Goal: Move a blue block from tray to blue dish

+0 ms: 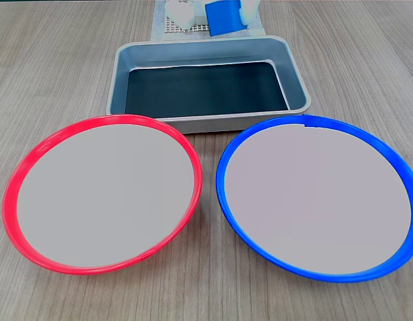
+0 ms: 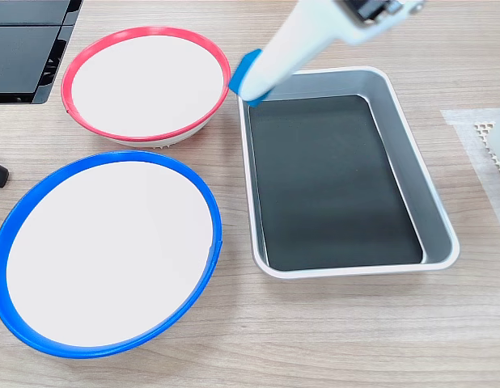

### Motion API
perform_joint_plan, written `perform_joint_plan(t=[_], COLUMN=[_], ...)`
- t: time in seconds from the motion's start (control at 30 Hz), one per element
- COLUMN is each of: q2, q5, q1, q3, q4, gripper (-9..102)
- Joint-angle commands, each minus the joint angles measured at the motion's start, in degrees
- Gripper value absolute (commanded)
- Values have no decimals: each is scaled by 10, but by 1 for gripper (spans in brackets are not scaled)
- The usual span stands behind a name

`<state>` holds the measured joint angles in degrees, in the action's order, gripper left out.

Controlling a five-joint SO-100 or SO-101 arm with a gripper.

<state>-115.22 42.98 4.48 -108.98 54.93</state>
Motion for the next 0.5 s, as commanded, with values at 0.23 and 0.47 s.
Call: perform_joint_plan(t=[0.23,0.47], q2=[474,521], q5=[-47,-34], q1=[33,54], q3=[294,305], q4=[-154,-207], gripper=[3,21])
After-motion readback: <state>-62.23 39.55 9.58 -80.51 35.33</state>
